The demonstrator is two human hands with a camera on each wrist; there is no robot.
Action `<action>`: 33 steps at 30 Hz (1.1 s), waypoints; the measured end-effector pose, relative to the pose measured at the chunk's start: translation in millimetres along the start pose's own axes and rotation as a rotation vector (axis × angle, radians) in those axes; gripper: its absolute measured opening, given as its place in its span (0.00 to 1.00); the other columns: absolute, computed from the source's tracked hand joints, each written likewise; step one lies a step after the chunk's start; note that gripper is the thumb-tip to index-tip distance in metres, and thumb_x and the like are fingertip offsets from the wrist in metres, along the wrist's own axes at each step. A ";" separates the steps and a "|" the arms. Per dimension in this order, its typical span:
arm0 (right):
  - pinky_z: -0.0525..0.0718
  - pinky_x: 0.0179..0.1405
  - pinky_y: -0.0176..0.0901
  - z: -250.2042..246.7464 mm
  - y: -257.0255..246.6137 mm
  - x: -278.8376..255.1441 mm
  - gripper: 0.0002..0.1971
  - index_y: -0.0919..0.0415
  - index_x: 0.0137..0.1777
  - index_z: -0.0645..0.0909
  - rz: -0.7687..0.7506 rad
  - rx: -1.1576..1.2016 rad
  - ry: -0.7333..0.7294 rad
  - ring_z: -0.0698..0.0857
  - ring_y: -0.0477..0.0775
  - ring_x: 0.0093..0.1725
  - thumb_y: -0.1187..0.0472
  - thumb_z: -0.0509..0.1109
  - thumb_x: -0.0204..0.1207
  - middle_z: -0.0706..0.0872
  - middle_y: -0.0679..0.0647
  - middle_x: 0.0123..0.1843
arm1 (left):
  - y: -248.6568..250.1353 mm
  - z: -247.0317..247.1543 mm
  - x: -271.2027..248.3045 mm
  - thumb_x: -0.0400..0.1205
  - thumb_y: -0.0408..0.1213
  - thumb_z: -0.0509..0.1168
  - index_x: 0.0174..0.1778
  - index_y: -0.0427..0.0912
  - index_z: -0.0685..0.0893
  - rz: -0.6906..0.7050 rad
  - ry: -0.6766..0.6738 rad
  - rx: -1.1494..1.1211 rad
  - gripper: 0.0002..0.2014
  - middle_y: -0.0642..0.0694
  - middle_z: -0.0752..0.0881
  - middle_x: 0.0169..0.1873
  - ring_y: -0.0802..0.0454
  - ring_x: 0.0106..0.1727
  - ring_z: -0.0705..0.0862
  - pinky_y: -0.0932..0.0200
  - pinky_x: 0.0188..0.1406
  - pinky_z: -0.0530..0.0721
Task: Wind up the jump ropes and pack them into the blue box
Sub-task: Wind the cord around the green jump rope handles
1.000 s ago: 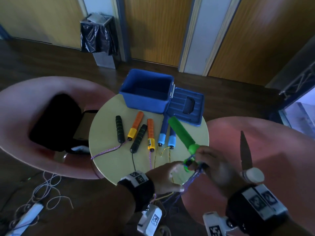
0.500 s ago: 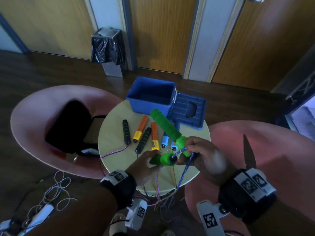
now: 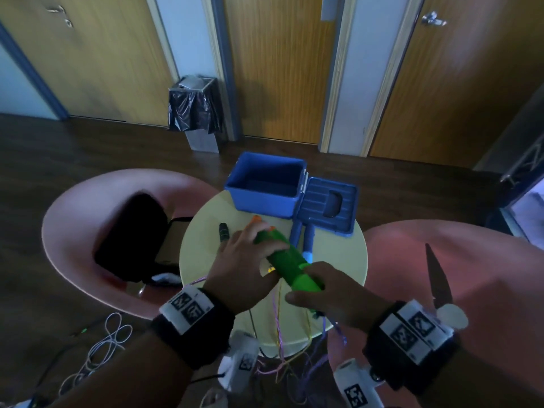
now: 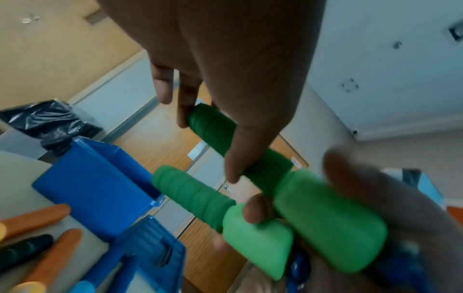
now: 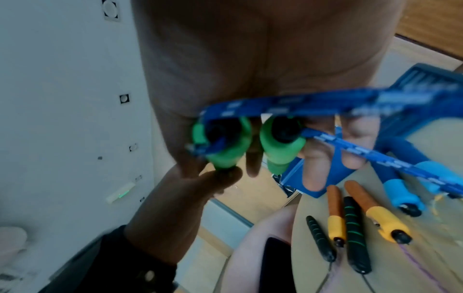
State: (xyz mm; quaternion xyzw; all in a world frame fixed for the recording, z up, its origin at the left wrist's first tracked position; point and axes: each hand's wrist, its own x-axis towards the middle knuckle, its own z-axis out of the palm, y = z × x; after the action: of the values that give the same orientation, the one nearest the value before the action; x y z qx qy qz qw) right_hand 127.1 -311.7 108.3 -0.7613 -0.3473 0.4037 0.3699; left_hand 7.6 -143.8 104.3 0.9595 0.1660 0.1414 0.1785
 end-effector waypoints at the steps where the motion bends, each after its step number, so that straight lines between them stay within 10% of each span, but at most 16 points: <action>1: 0.81 0.34 0.35 2.1 -1.0 1.9 0.16 0.53 0.54 0.81 -0.013 0.053 0.041 0.84 0.47 0.38 0.50 0.81 0.72 0.80 0.50 0.50 | 1.8 -0.1 5.3 0.69 0.57 0.61 0.71 0.69 0.74 -0.041 0.019 -0.064 0.30 0.56 0.66 0.76 0.49 0.72 0.74 0.48 0.67 0.76; 5: 0.77 0.38 0.45 -1.4 -11.7 3.4 0.11 0.59 0.51 0.81 -0.118 0.452 0.143 0.87 0.52 0.40 0.55 0.76 0.75 0.86 0.51 0.37 | 13.5 1.1 22.8 0.76 0.47 0.74 0.83 0.60 0.60 -0.387 0.230 -0.738 0.41 0.53 0.66 0.73 0.56 0.67 0.81 0.73 0.54 0.81; 8: 0.78 0.31 0.32 -3.0 -26.3 1.3 0.16 0.60 0.51 0.81 -0.223 0.601 0.175 0.85 0.47 0.38 0.50 0.69 0.69 0.85 0.53 0.39 | 23.5 9.2 26.5 0.72 0.60 0.72 0.76 0.53 0.70 -0.648 -0.028 -1.336 0.38 0.43 0.82 0.63 0.48 0.53 0.90 0.62 0.38 0.85; 11: 0.82 0.42 0.34 1.7 -31.6 5.3 0.19 0.55 0.57 0.82 -0.273 0.536 0.251 0.88 0.47 0.47 0.46 0.67 0.70 0.88 0.55 0.48 | 39.9 14.4 20.3 0.74 0.72 0.64 0.74 0.52 0.79 -0.654 -0.339 -1.681 0.37 0.44 0.85 0.69 0.41 0.68 0.85 0.40 0.64 0.83; 14: 0.84 0.55 0.38 6.7 -32.3 7.0 0.17 0.47 0.59 0.83 -0.309 0.415 0.266 0.87 0.46 0.58 0.44 0.65 0.74 0.89 0.53 0.57 | 54.4 20.2 14.8 0.79 0.67 0.59 0.65 0.50 0.86 -0.635 -0.274 -1.813 0.30 0.39 0.85 0.68 0.40 0.71 0.82 0.31 0.74 0.73; 18: 0.81 0.51 0.28 13.4 -28.7 2.4 0.13 0.49 0.58 0.82 -0.321 0.480 0.202 0.87 0.37 0.55 0.48 0.65 0.76 0.90 0.47 0.54 | 59.8 21.2 11.4 0.83 0.57 0.59 0.50 0.54 0.92 -0.660 -0.149 -1.758 0.18 0.40 0.89 0.57 0.42 0.59 0.87 0.41 0.60 0.80; 22: 0.77 0.37 0.20 8.4 -29.8 -1.2 0.04 0.56 0.52 0.80 -0.288 0.489 0.294 0.84 0.28 0.37 0.61 0.63 0.87 0.86 0.54 0.45 | 56.1 22.2 7.7 0.83 0.49 0.63 0.59 0.56 0.89 -0.575 -0.114 -1.604 0.13 0.30 0.87 0.61 0.41 0.51 0.84 0.42 0.49 0.76; 25: 0.77 0.34 0.20 3.5 -34.0 0.2 0.07 0.55 0.51 0.75 -0.216 0.443 0.254 0.84 0.31 0.38 0.56 0.58 0.88 0.83 0.48 0.44 | 55.7 17.4 3.5 0.81 0.46 0.68 0.64 0.66 0.83 -0.461 -0.158 -1.592 0.16 0.47 0.91 0.57 0.48 0.49 0.89 0.45 0.49 0.82; 29: 0.82 0.48 0.31 4.2 -26.1 3.1 0.22 0.55 0.50 0.78 -0.160 0.237 0.197 0.86 0.37 0.45 0.38 0.52 0.82 0.85 0.52 0.46 | 50.5 11.5 -2.5 0.75 0.40 0.74 0.54 0.65 0.88 -0.417 -0.261 -1.671 0.16 0.42 0.88 0.49 0.44 0.43 0.84 0.45 0.46 0.82; 31: 0.80 0.66 0.48 3.2 -13.9 5.3 0.42 0.56 0.61 0.81 -0.129 0.169 0.213 0.85 0.49 0.61 0.19 0.51 0.70 0.85 0.56 0.59 | 44.0 8.3 -4.1 0.70 0.38 0.77 0.53 0.56 0.90 -0.479 -0.279 -1.634 0.16 0.39 0.86 0.44 0.47 0.37 0.82 0.49 0.41 0.83; 33: 0.66 0.77 0.43 -5.2 -2.6 1.0 0.60 0.55 0.77 0.72 -0.106 0.068 0.382 0.73 0.54 0.77 0.11 0.53 0.54 0.76 0.56 0.75 | 31.0 8.3 -8.8 0.64 0.37 0.79 0.58 0.48 0.87 -0.542 -0.318 -1.561 0.25 0.37 0.88 0.45 0.48 0.35 0.83 0.53 0.38 0.82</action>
State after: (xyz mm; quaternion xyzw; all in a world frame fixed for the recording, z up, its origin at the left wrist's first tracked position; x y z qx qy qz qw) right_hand 131.5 -311.1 112.2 -0.7917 -0.2966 0.2435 0.4754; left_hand 10.6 -176.8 107.0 0.4961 0.2179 0.0309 0.8399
